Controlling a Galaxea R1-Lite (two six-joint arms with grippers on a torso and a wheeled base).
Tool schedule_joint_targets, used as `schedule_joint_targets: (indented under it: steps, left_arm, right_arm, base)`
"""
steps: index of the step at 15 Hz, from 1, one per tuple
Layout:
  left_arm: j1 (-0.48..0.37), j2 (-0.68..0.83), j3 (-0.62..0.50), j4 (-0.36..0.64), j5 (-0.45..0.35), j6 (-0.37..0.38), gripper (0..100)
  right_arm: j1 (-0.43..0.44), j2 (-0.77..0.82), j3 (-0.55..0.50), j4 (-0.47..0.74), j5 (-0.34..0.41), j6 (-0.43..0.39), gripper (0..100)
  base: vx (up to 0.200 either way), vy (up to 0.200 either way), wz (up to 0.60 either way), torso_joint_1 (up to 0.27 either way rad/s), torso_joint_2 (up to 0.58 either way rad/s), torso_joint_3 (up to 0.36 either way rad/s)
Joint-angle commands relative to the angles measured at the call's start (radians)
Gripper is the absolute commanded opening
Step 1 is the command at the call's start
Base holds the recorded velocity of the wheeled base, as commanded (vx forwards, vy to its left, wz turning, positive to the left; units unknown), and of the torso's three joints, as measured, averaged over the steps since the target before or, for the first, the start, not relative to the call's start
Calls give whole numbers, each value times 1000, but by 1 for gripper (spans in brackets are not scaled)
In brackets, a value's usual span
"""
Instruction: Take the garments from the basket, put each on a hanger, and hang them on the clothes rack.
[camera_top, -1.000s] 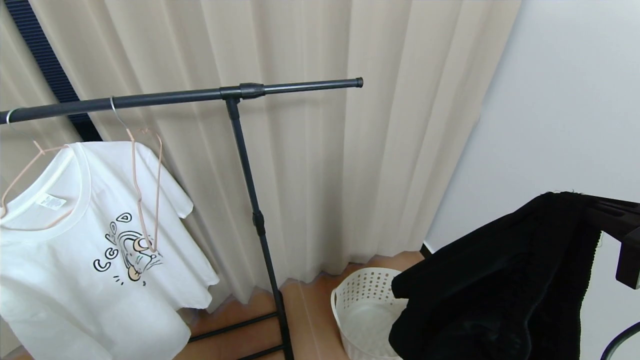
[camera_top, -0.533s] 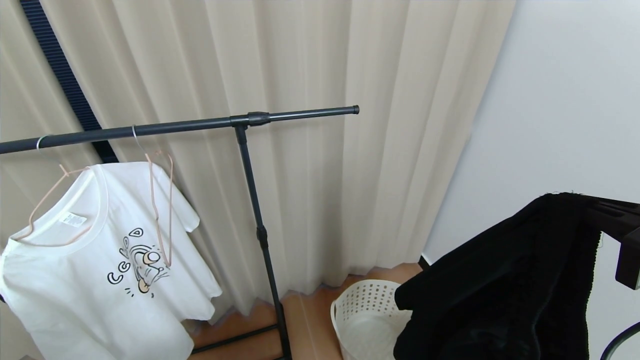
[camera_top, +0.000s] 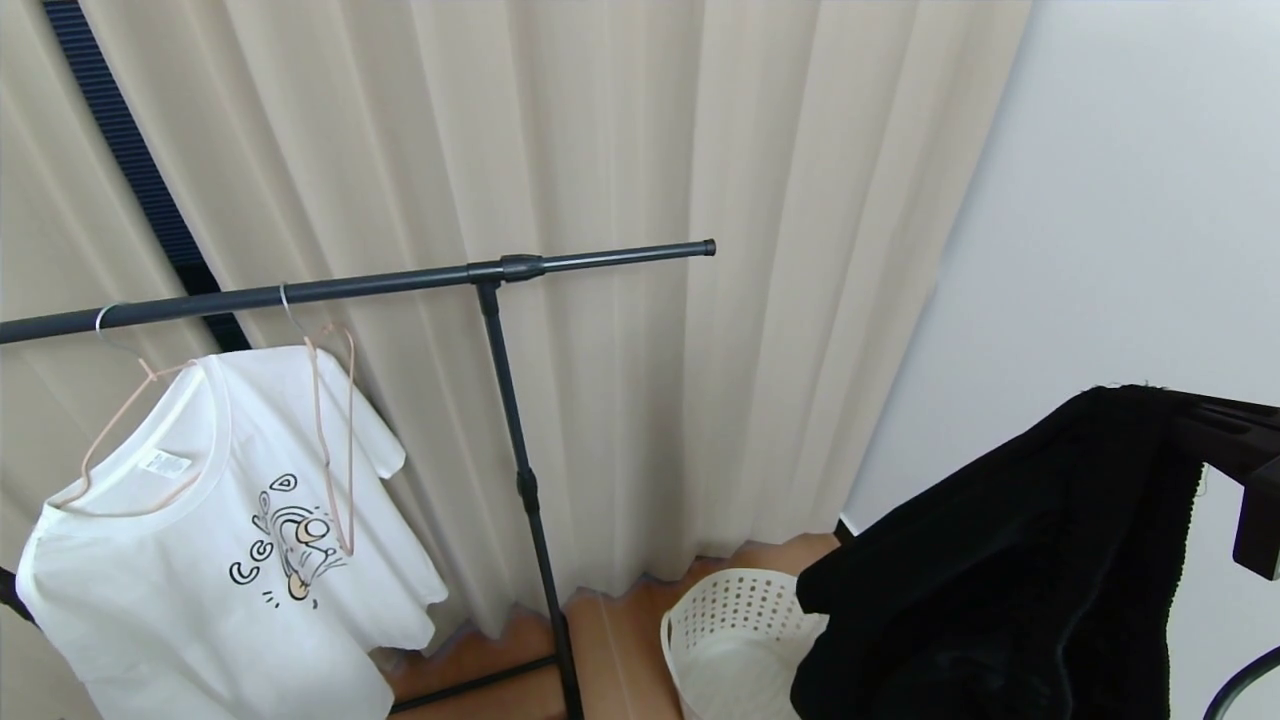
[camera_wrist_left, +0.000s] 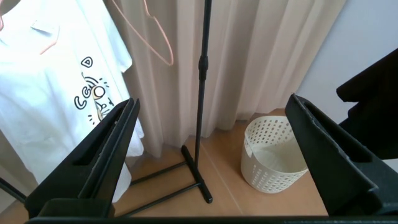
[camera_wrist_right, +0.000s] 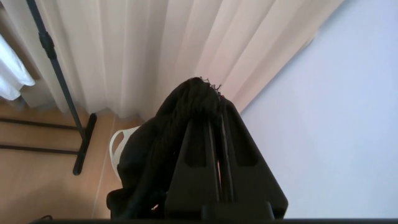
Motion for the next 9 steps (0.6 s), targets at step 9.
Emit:
schedule_joint_targets:
  steps: [9]
  left_arm:
    - [0,1,0,-1,0,2,100]
  right_arm:
    - [1,-28,14,0,1,-2,0]
  base:
    - [0,0,333,45,-87,-48]
